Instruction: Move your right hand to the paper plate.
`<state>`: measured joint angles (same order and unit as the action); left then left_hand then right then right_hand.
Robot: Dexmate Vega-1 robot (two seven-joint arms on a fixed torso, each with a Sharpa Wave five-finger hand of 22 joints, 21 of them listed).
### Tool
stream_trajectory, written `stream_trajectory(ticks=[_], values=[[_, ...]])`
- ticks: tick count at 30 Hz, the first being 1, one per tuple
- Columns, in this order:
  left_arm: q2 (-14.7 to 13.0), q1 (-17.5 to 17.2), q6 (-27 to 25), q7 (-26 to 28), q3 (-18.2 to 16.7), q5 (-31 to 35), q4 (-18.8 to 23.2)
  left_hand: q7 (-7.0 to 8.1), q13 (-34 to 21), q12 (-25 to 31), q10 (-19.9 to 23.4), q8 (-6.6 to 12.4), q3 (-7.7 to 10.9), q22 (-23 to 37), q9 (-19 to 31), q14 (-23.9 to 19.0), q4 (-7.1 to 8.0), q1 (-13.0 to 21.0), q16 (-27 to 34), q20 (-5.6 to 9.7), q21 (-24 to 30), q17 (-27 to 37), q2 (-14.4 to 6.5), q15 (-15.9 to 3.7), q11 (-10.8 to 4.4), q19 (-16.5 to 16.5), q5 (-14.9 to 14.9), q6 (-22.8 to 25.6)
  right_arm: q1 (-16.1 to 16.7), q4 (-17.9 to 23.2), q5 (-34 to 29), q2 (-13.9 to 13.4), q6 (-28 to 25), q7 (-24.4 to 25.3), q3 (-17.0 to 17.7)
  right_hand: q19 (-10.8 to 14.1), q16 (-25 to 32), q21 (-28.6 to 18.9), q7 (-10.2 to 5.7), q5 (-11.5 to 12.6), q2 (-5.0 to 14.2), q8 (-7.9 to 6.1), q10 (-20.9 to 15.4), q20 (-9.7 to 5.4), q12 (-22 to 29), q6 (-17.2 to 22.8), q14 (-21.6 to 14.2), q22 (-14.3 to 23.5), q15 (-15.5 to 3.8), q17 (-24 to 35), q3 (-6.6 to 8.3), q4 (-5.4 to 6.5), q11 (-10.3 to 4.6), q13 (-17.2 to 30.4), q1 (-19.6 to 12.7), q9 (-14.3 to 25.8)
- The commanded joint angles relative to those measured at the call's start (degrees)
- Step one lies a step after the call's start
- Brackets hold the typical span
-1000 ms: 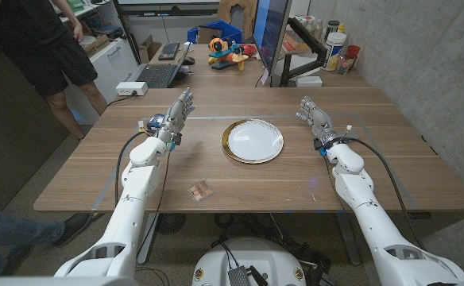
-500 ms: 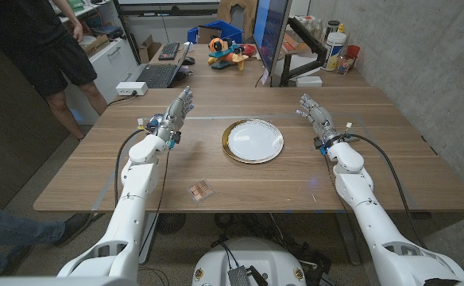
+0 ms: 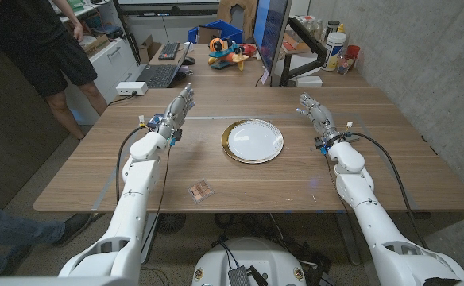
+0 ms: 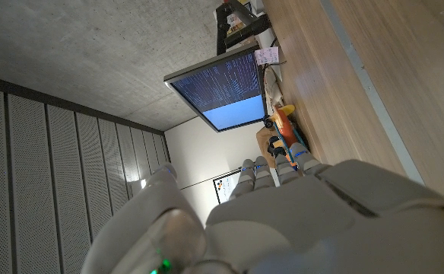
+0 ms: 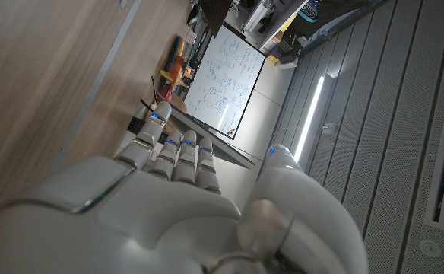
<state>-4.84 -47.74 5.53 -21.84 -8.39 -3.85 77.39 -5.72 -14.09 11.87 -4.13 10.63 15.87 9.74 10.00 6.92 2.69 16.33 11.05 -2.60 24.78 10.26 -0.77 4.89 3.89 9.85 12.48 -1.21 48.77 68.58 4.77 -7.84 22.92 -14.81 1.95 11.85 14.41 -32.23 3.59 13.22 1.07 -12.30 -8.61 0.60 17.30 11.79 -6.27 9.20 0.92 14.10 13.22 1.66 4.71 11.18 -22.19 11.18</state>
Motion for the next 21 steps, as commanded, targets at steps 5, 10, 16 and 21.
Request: stream_trajectory(ticks=[5, 10, 16, 21], values=[[0.4, -0.1, -0.6, -0.1, -0.5, 0.3, 0.7, -0.13, 0.1, 0.2, 0.1, 0.43, 0.16, 0.1, 0.3, -0.2, -0.44, 0.4, 0.1, -0.14, -0.2, 0.3, -0.2, 0.27, -0.03, 2.6, 0.0, 0.7, 0.6, 0.3, -2.9, -0.4, 1.8, 0.2, -0.8, 0.5, 0.3, 0.5, -0.23, 0.6, -0.13, -0.41, -0.7, 0.23, -0.3, 0.8, -0.5, 0.1, -0.19, 0.0, -0.06, -0.29, -0.42, 0.1, 0.2, 0.1], [0.5, -0.3, -0.6, -0.1, -0.7, 0.4, 1.0, -0.16, 0.2, 0.2, 0.0, 0.41, 0.15, 0.1, 0.3, -0.2, -0.49, 0.4, 0.1, -0.19, -0.4, 0.3, -0.2, 0.25, -0.2, 2.5, -0.1, 0.7, 0.8, 0.7, -3.3, -0.4, 2.0, 0.4, -1.0, 0.5, 0.3, 0.7, -0.35, 0.6, -0.13, -0.35, -0.9, 0.23, -0.4, 0.8, -0.6, 0.1, -0.21, 0.0, -0.09, -0.31, -0.46, 0.1, 0.3, 0.1], [0.5, -0.5, -0.7, -0.1, -0.7, 0.5, 1.3, -0.14, 0.4, 0.2, 0.1, 0.4, 0.14, 0.1, 0.3, -0.2, -0.54, 0.4, 0.1, -0.19, -0.5, 0.3, -0.2, 0.25, -0.12, 2.5, -0.1, 0.8, 0.8, 0.6, -3.6, -0.5, 3.2, 0.1, -1.1, 0.0, 0.3, 1.2, -0.47, 0.7, -0.14, -0.36, -1.1, 0.46, -0.5, 1.0, -0.7, 0.1, -0.31, -0.2, -0.11, -0.36, -0.55, 0.0, 0.3, 0.1], [0.6, -0.5, -0.7, -0.1, -0.6, 0.6, 1.3, -0.19, 0.4, 0.2, 0.0, 0.38, 0.13, 0.1, 0.3, -0.2, -0.57, 0.4, 0.1, -0.21, -0.6, 0.3, -0.3, 0.24, -0.13, 2.6, -0.1, 0.8, 1.0, 0.8, -3.8, -0.6, 3.9, 0.1, -1.1, -0.2, 0.2, 1.5, -0.64, 0.8, -0.16, -0.37, -1.3, 0.59, -0.6, 1.2, -0.8, 0.1, -0.33, -0.3, -0.16, -0.38, -0.49, 0.0, 0.4, 0.1]])
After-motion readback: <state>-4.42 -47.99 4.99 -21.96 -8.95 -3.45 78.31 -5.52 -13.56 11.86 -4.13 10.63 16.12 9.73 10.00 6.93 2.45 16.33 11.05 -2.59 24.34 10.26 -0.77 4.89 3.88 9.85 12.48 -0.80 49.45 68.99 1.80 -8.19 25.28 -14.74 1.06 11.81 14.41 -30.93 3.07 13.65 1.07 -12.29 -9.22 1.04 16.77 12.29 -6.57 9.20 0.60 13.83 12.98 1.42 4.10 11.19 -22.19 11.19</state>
